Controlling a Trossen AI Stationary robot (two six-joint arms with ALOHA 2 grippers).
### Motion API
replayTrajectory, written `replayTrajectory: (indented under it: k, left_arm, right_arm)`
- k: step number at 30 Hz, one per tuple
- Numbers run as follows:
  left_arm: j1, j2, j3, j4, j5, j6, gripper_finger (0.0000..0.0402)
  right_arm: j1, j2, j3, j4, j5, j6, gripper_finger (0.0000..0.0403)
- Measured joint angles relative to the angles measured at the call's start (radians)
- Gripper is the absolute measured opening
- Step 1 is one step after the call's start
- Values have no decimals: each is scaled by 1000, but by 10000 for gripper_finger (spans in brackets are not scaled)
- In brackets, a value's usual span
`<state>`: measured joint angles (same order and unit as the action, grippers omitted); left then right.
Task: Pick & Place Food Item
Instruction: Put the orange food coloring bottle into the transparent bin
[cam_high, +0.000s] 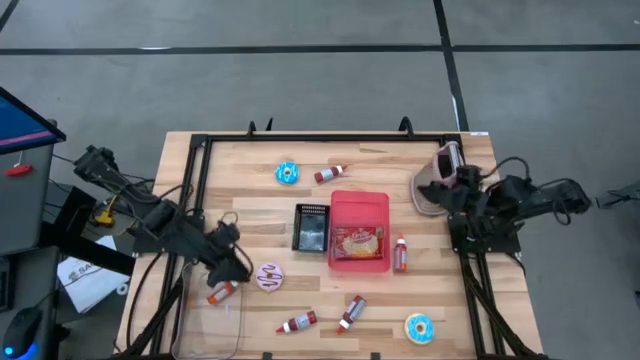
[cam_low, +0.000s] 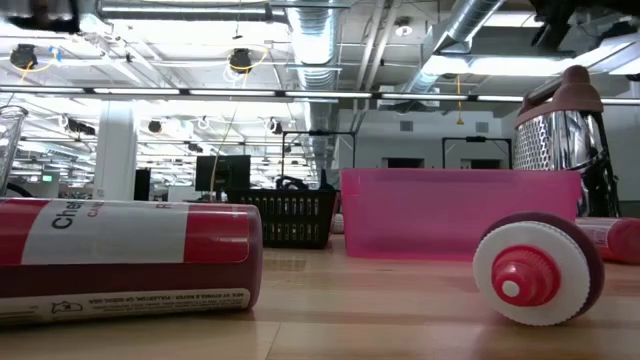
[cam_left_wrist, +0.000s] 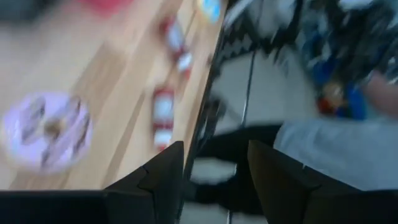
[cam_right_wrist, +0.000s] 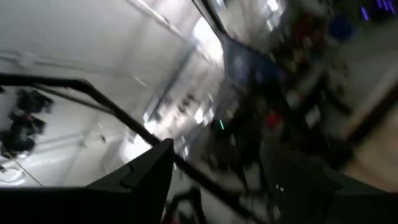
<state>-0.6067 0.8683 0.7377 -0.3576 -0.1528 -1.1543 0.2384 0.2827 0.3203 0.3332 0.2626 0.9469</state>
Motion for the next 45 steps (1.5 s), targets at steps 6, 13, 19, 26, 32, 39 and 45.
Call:
replayTrajectory:
  k: [6,13,19,26,32,39,45]
  left_arm:
    - [76,-45,0,114,-68,69,189]
    - [149,-110,0,211,-147,223,200]
    - [205,-131,0,267,-135,331,208]
    - [239,-133,0,270,-92,370,209]
    - [253,-142,0,270,-56,385,207]
    - [253,-148,0,275,-4,384,202]
    - [253,-150,0,281,24,384,195]
  right_arm:
    - [134,206,318,-786,0,368,235]
    - [207,474,543,-1515,25,834,235]
    - [220,601,502,-1477,26,988,235]
    - [204,732,445,-1402,29,1121,235]
    - [158,852,406,-1312,51,1144,235]
    - [100,1010,365,-1146,-29,1084,235]
    - [94,1113,365,-1069,-56,1069,235]
